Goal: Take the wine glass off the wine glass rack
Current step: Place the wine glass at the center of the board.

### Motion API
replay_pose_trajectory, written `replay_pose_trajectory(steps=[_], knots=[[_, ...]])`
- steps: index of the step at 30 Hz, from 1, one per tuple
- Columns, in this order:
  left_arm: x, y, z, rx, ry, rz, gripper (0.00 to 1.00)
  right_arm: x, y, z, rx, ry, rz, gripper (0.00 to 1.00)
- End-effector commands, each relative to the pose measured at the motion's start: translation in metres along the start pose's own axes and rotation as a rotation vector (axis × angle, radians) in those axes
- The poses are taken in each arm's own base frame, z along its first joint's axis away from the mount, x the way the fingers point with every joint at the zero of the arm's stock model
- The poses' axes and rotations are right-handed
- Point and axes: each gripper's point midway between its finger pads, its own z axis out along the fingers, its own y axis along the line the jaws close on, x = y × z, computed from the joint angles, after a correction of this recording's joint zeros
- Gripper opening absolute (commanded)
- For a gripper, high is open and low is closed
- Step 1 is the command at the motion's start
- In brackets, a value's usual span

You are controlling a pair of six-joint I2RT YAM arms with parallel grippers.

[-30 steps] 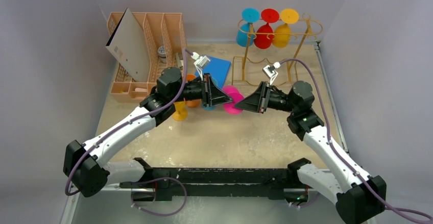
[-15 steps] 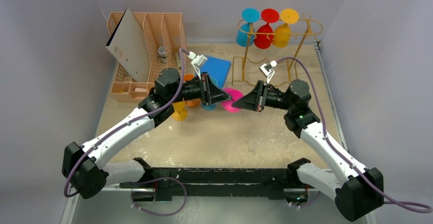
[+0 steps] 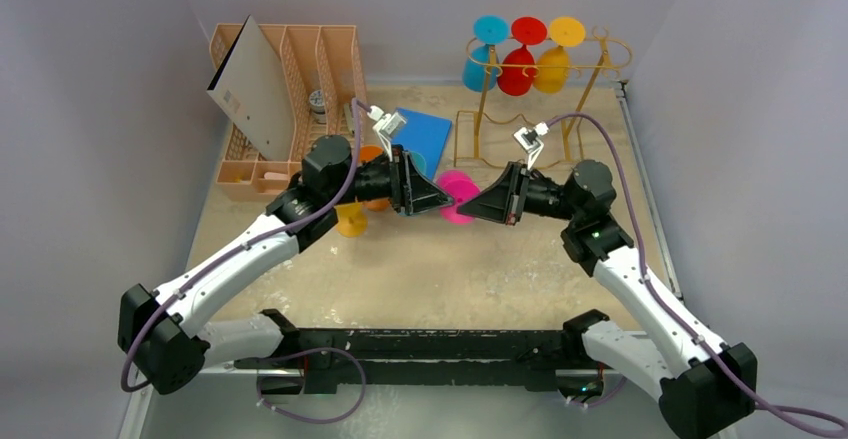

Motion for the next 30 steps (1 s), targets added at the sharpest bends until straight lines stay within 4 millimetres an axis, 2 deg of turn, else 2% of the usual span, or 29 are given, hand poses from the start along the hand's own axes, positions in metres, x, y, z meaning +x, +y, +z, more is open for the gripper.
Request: replay_pose_trajectory(steps=[1,5,7,10,13,15,20,22,26,30], knots=[[-0.018,-0.024,-0.015,0.009,-0.050,0.098,0.51,-0.001,0.024,-0.008,-0.087,-0.019,-0.268,0.00],[-0.014,-0.021,-0.022,-0.043,-0.028,0.100,0.60,0.022,0.007,-0.014,-0.097,0.039,-0.421,0.00],[-0.013,-0.020,-0.026,-0.063,-0.016,0.109,0.61,0.032,0.007,-0.018,-0.120,0.076,-0.471,0.00],[-0.017,-0.025,-0.035,-0.087,-0.029,0.130,0.66,0.037,0.008,-0.020,-0.149,0.076,-0.535,0.00],[-0.024,-0.031,-0.042,-0.103,-0.043,0.128,0.73,0.048,0.017,-0.024,-0.274,0.095,-0.697,0.00],[-0.025,-0.033,-0.046,-0.100,-0.021,0.121,0.74,0.058,0.022,-0.028,-0.356,0.133,-0.788,0.00],[-0.033,-0.037,-0.057,-0.060,-0.002,0.104,0.75,0.065,0.015,-0.025,-0.383,0.191,-0.787,0.00],[-0.039,-0.033,-0.065,-0.062,-0.009,0.091,0.76,0.066,0.019,-0.022,-0.402,0.189,-0.806,0.00],[-0.042,-0.010,-0.078,-0.140,-0.009,0.051,0.79,0.070,0.027,-0.020,-0.442,0.198,-0.831,0.00],[-0.039,-0.016,-0.075,-0.078,0.030,0.045,0.79,0.069,0.040,-0.018,-0.479,0.175,-0.867,0.00]])
